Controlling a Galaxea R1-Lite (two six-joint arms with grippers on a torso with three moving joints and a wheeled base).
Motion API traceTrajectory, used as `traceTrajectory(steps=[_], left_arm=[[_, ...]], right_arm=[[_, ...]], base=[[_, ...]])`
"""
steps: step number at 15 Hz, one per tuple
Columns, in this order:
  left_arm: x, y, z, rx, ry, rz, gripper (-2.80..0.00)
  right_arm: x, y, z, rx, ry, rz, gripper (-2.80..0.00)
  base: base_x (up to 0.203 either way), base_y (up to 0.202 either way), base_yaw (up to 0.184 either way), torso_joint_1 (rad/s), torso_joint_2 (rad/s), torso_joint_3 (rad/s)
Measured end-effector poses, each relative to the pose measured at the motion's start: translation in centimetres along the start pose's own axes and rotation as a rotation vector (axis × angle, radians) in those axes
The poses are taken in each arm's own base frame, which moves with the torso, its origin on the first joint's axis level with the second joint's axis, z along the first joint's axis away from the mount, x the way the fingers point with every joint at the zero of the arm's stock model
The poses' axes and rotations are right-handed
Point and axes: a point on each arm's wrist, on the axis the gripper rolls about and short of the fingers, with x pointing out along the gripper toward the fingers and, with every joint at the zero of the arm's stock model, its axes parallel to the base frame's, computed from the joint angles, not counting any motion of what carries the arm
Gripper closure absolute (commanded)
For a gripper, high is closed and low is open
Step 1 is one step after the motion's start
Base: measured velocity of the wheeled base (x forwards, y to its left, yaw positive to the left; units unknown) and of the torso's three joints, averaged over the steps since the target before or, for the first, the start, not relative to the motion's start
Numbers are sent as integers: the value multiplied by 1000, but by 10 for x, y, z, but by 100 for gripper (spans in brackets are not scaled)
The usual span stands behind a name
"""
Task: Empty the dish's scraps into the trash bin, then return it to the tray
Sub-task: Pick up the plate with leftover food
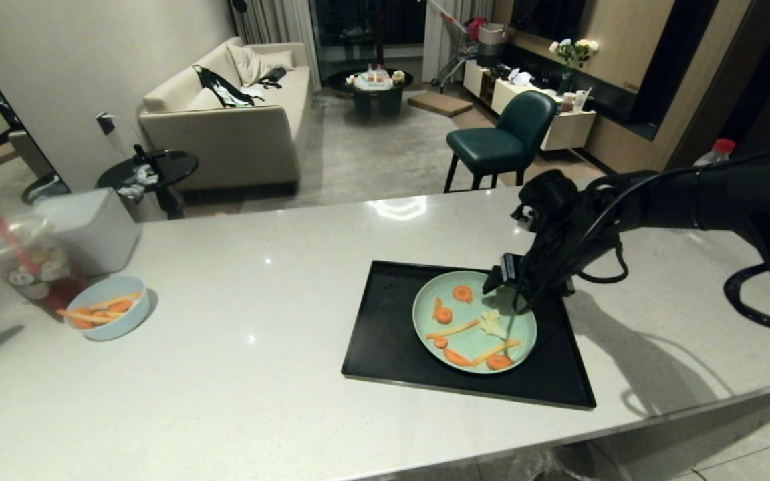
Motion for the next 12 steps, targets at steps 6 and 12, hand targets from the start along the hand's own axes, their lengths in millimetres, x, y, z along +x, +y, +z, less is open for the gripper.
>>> traceTrajectory(steps=[6, 12], left_arm=[[0, 0, 0, 0, 0, 0, 0], [0, 0, 0, 0, 0, 0, 0]], right_arm=[[15, 1, -3, -48, 44, -16, -280], [15, -6, -2, -55, 62, -57, -280]], base=[[0, 0, 0, 0, 0, 0], [0, 0, 0, 0, 0, 0]])
